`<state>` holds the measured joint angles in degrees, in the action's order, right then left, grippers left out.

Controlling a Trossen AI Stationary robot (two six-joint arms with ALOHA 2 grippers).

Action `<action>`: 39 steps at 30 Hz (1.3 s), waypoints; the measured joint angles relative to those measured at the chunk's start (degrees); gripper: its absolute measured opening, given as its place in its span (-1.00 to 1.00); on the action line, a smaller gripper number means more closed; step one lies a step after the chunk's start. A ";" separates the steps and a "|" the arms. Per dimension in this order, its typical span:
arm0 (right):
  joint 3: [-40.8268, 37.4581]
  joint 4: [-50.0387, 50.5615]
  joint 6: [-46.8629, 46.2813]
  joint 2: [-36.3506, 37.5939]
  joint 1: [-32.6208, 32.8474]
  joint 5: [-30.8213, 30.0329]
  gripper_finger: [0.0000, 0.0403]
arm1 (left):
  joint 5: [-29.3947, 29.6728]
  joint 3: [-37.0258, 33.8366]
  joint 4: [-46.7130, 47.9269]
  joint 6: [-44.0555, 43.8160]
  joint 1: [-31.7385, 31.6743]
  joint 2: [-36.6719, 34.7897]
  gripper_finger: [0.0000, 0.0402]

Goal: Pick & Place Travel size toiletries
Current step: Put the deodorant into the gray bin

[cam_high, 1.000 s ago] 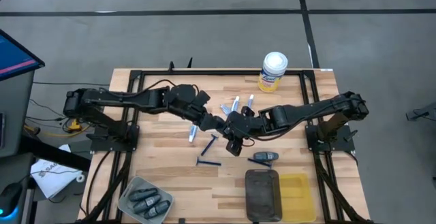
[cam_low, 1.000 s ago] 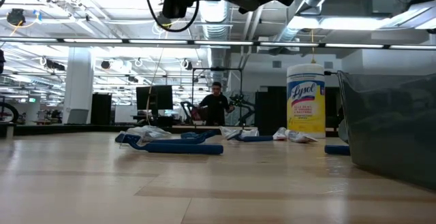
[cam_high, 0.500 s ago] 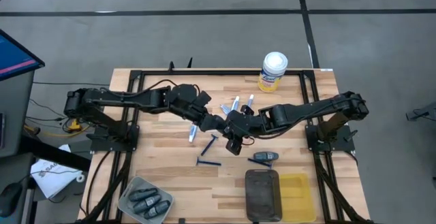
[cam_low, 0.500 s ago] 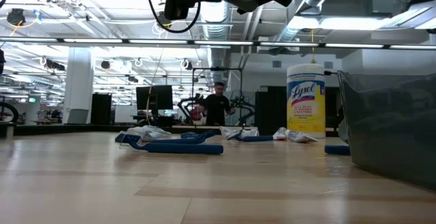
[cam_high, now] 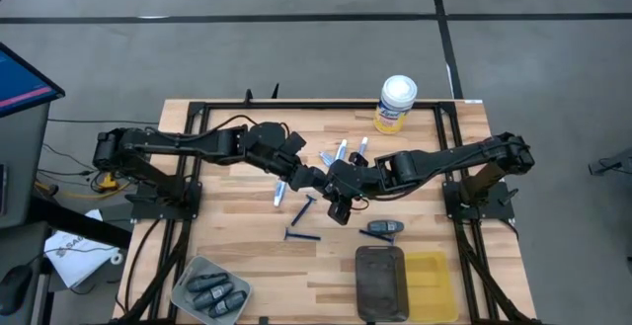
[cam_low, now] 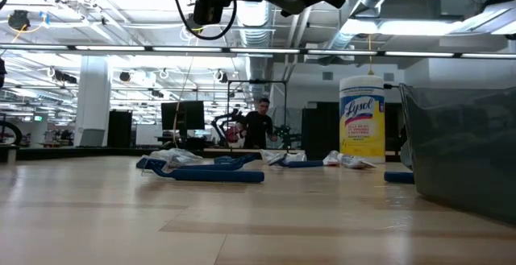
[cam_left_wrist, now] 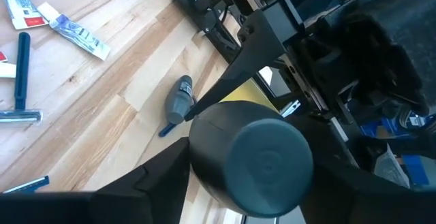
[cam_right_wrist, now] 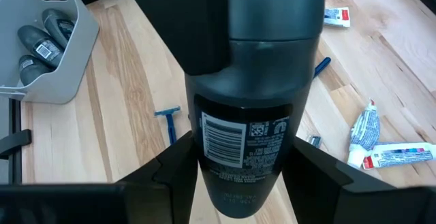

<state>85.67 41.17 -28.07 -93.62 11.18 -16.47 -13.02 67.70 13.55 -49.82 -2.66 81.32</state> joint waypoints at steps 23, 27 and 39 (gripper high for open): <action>0.00 0.56 0.39 0.00 0.04 0.09 0.25 | -1.73 0.00 -0.50 0.02 0.00 -0.04 -0.02; 0.00 0.68 1.07 0.00 0.17 0.04 0.41 | -2.08 0.00 -0.22 0.35 0.04 -0.23 -0.02; -0.02 5.20 1.70 2.72 5.25 0.02 0.47 | -2.59 0.11 11.78 3.13 0.07 -4.29 -0.02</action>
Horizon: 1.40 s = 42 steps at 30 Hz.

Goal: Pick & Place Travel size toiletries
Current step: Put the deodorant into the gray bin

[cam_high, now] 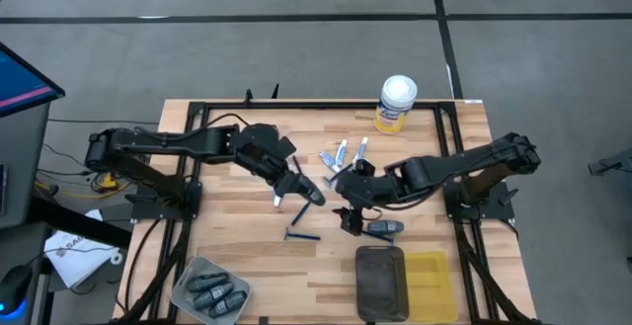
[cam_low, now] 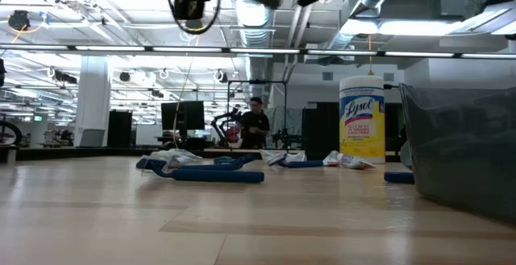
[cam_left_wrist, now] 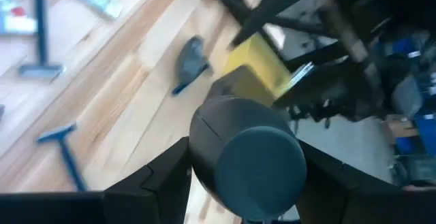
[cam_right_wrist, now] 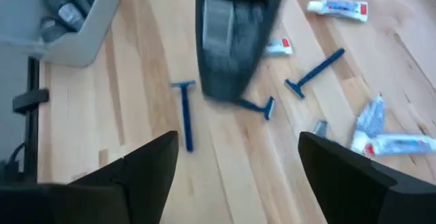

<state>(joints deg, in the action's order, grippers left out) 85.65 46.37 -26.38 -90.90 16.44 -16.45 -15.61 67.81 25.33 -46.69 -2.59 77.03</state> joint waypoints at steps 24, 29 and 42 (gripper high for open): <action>0.01 13.22 -9.20 5.21 5.34 -2.01 0.47 | 17.56 -0.09 29.74 -41.56 48.81 -6.87 0.01; -0.01 13.20 -9.22 5.19 4.86 -1.99 0.47 | 18.88 -0.09 29.74 -47.85 54.75 -2.68 0.00; -0.01 13.20 -9.06 5.19 4.49 -1.75 0.47 | 30.80 -4.07 27.27 -53.87 63.22 -0.37 0.00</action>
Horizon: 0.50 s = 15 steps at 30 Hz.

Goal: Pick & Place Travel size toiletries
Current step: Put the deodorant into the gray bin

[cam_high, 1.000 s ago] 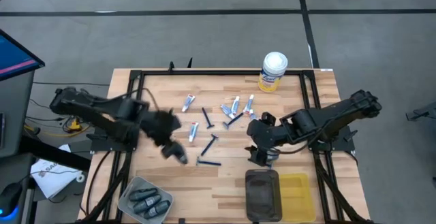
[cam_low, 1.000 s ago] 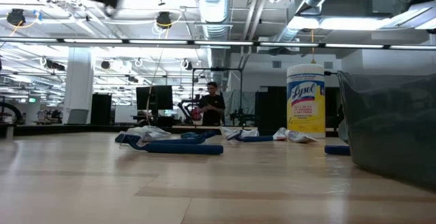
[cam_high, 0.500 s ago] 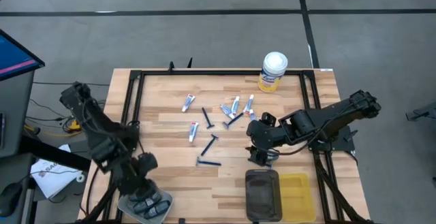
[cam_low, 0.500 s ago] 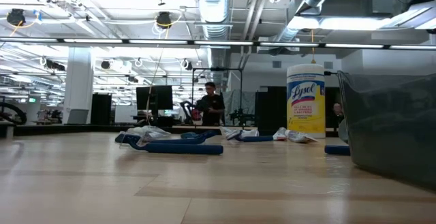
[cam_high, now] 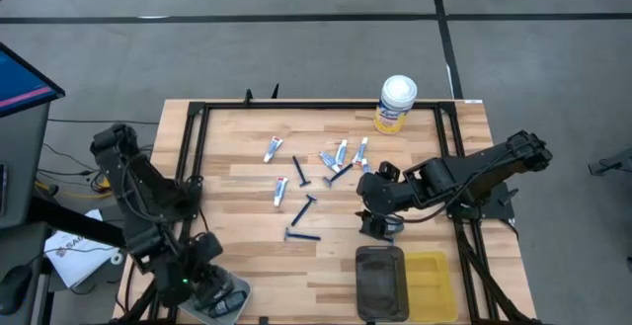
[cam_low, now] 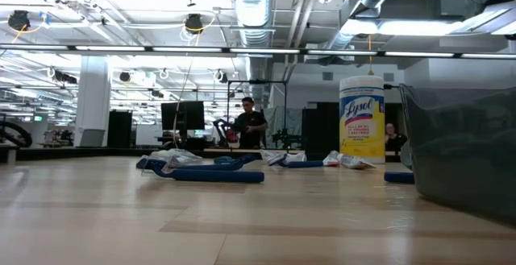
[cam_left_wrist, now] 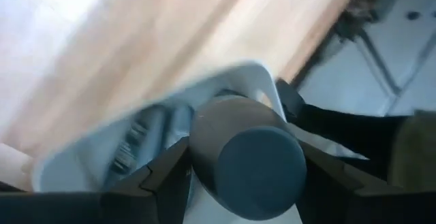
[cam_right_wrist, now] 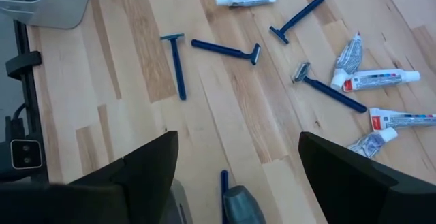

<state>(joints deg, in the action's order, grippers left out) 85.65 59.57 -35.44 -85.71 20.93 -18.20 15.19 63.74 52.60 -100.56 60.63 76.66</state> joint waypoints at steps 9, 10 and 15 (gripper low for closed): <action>0.00 0.02 0.01 0.00 0.00 0.11 0.47 | -0.56 -7.47 -16.47 -0.87 2.33 -2.49 0.00; 0.00 0.02 0.02 0.00 0.00 0.11 0.47 | -0.56 -8.05 -17.49 -0.87 2.33 -2.49 0.01; 0.00 0.02 0.30 0.00 0.00 0.11 0.47 | -3.28 -11.05 -20.62 -1.57 2.44 -2.49 0.02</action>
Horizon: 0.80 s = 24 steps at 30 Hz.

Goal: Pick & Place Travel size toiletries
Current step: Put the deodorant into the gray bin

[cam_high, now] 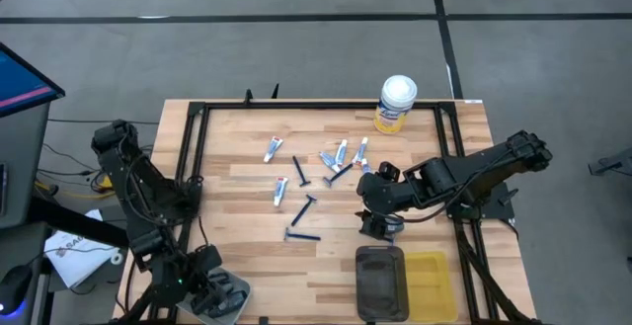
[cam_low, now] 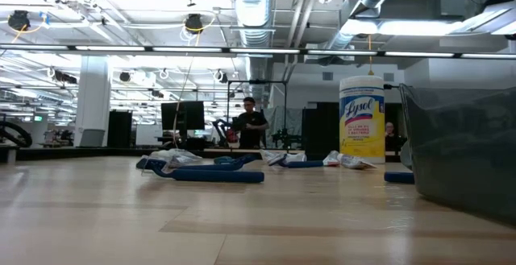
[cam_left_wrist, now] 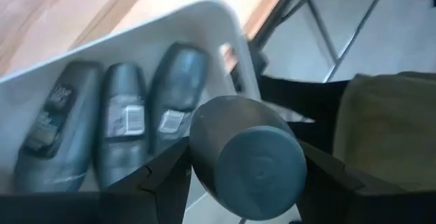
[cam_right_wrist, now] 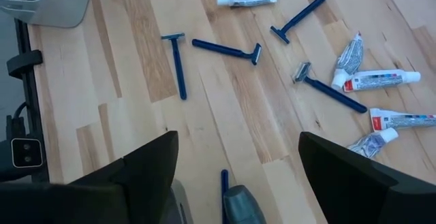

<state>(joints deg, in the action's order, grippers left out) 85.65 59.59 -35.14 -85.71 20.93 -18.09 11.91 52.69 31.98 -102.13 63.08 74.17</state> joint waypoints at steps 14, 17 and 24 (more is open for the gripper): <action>0.00 0.00 1.07 0.00 -0.40 0.00 0.47 | 4.10 -1.97 -0.76 -0.21 0.19 0.00 0.01; 0.00 0.00 1.26 0.00 -0.64 -0.02 0.47 | 5.93 -2.80 -0.53 -0.37 0.17 0.00 0.02; 0.00 0.00 2.10 0.00 -0.85 0.02 0.47 | 6.79 -6.05 -0.18 -3.23 0.17 -0.05 0.01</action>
<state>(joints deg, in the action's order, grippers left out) 85.65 59.59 -33.04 -85.71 20.08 -18.07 18.70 46.64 31.80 -105.36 63.24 74.12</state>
